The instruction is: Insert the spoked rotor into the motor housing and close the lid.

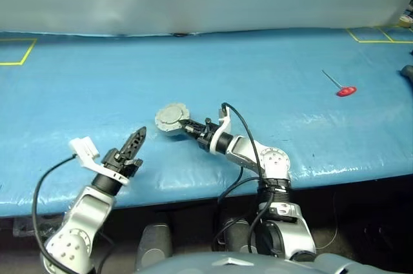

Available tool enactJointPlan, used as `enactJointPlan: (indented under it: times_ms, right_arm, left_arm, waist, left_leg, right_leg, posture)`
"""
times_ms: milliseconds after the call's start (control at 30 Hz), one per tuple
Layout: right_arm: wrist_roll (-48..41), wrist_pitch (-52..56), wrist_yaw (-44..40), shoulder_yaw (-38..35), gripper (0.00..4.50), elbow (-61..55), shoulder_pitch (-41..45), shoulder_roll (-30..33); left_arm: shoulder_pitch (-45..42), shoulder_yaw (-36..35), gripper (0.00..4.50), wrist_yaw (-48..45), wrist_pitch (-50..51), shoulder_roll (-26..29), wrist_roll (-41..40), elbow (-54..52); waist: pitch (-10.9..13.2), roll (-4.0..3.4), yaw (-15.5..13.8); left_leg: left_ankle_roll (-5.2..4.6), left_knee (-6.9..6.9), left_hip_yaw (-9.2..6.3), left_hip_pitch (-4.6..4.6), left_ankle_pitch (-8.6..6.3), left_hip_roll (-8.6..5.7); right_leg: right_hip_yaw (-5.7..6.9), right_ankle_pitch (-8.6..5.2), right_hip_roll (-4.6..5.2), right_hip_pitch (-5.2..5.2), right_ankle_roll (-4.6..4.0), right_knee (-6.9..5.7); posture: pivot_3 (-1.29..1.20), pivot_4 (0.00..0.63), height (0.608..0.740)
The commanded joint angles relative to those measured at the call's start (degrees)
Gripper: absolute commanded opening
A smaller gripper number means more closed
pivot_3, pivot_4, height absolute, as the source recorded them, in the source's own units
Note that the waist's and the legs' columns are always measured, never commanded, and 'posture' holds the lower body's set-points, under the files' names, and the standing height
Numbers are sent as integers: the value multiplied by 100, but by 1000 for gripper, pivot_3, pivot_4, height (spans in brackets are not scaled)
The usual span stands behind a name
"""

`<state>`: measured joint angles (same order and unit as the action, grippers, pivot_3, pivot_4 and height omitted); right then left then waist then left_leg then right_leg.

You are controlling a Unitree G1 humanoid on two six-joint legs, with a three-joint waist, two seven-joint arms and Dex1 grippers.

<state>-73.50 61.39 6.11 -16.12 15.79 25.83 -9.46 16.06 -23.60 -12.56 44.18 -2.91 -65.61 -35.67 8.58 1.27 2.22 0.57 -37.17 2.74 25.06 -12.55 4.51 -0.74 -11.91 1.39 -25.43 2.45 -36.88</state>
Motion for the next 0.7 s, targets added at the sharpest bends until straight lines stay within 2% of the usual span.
enactJointPlan:
  times_ms: [33, 133, 367, 400, 700]
  right_arm:
    - [-401, -220, -137, -102, 1216, -417, 370, -404]
    - [-393, -257, -174, -13, 1216, -496, 394, -361]
    - [-487, -171, -66, 158, 1216, -806, 210, -401]
    - [-530, -151, -49, 197, 1216, -877, 169, -420]
    - [-1081, 64, 242, 646, 1216, -1283, -186, -487]
  left_arm:
    - [212, 429, 917, 364, -356, -565, -747, -66]
    - [321, 684, 1938, 647, -726, -838, -1247, 205]
    - [356, 1147, 4296, 639, -1492, -756, -1835, 746]
    - [333, 1196, 4482, 621, -1559, -728, -1894, 831]
    - [161, 1472, 4482, 227, -1856, -471, -2322, 1237]
  waist:
    - [3, 4, -2]
    - [3, 2, 10]
    - [3, 2, 10]
    - [4, 2, 7]
    - [3, 2, 5]
  left_leg:
    - [-3, -7, -6, 6, -1, 0]
    - [-4, -7, -5, 5, -1, 1]
    - [-5, -7, -5, 7, -2, -1]
    - [-5, -7, -6, 7, -2, -1]
    - [-6, -10, -6, 8, -2, -1]
  right_leg:
    - [3, -1, -1, 0, -1, 0]
    - [1, -2, -2, -3, -4, -1]
    - [0, -1, -3, -5, -5, 0]
    - [1, -1, -3, -4, -5, 0]
    - [0, 1, -5, -4, -8, -1]
  posture:
    - [0, 150, 740]
    - [0, 150, 740]
    - [0, 150, 740]
    - [0, 150, 740]
    - [0, 150, 740]
